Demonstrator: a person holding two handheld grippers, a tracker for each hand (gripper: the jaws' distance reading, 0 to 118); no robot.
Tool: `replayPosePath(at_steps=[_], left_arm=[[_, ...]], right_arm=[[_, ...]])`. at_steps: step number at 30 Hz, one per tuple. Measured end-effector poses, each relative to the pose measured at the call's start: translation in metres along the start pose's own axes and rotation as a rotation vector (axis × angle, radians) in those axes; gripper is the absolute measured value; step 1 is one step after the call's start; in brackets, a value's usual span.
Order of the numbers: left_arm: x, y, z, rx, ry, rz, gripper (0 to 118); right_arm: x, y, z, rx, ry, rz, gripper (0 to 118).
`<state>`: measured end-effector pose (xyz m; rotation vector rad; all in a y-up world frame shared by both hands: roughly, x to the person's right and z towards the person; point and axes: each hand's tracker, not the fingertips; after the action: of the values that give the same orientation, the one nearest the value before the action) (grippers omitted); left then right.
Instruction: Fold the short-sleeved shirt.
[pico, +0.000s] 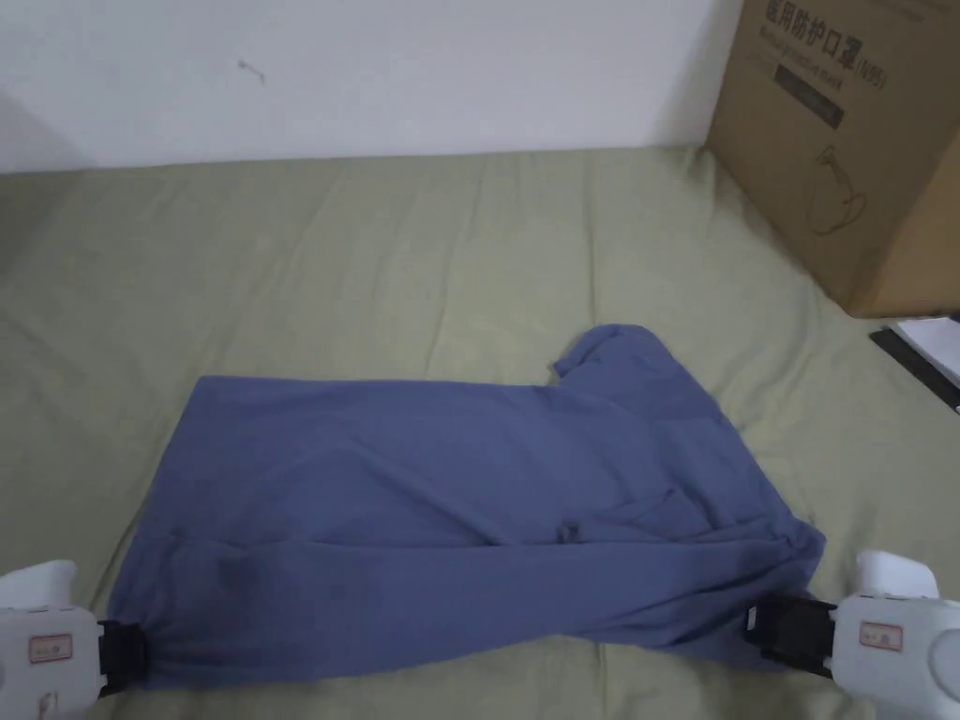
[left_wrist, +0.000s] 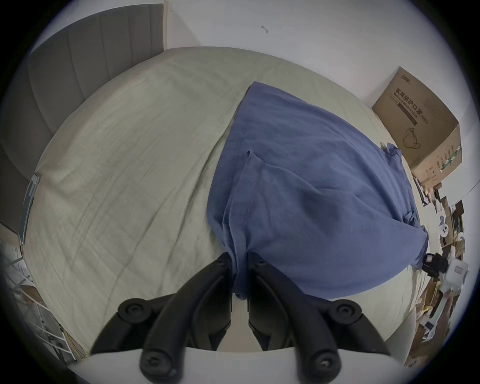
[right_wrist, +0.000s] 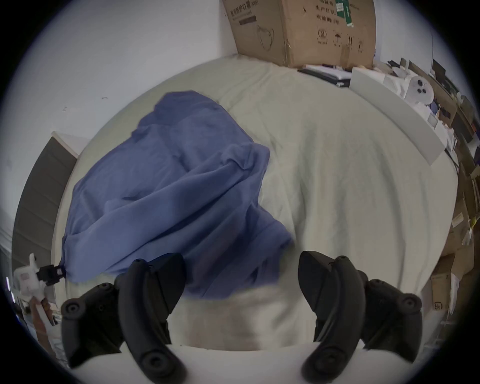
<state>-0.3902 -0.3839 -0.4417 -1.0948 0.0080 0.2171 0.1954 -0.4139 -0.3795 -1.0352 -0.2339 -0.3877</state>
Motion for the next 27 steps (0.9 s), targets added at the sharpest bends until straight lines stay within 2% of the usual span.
replayPosePath(at_steps=[2,3,4,5,6,8,12,14,19,25,26,27], left_arm=[[0.003,0.000,0.003,0.001,0.006,-0.010,9],[0.004,0.000,0.005,0.000,0.008,-0.015,9],[0.004,0.000,0.007,0.003,0.007,-0.016,9],[0.005,0.001,0.011,0.004,0.005,-0.012,9],[0.002,0.003,0.011,0.004,0.000,-0.007,9],[0.003,0.005,0.017,0.020,0.003,-0.008,9],[-0.001,0.010,0.035,0.053,0.026,-0.047,8],[-0.006,0.010,0.045,0.055,0.039,-0.051,8],[-0.015,-0.019,0.070,0.051,0.061,-0.071,8],[-0.022,-0.083,0.050,-0.085,0.149,-0.093,8],[-0.028,-0.089,0.039,-0.101,0.166,-0.099,8],[-0.029,-0.094,0.037,-0.083,0.165,-0.091,13]], right_arm=[[-0.005,0.000,-0.015,-0.041,0.003,0.015,66],[-0.012,-0.004,-0.015,-0.033,-0.095,0.048,59],[-0.018,-0.007,-0.009,0.007,-0.071,0.092,45],[-0.022,-0.010,-0.001,0.037,-0.058,0.120,22],[-0.025,-0.011,0.003,0.043,-0.064,0.142,10],[-0.025,-0.008,0.005,0.000,-0.043,0.152,10],[-0.012,0.000,0.033,0.015,0.039,0.070,10],[-0.005,0.004,0.054,0.007,0.086,0.079,10],[0.008,-0.012,0.094,-0.053,0.110,0.156,10],[0.041,-0.056,0.056,-0.207,0.098,0.099,10],[0.044,-0.060,0.051,-0.215,0.106,0.078,14],[0.043,-0.062,0.052,-0.189,0.090,0.038,36]])
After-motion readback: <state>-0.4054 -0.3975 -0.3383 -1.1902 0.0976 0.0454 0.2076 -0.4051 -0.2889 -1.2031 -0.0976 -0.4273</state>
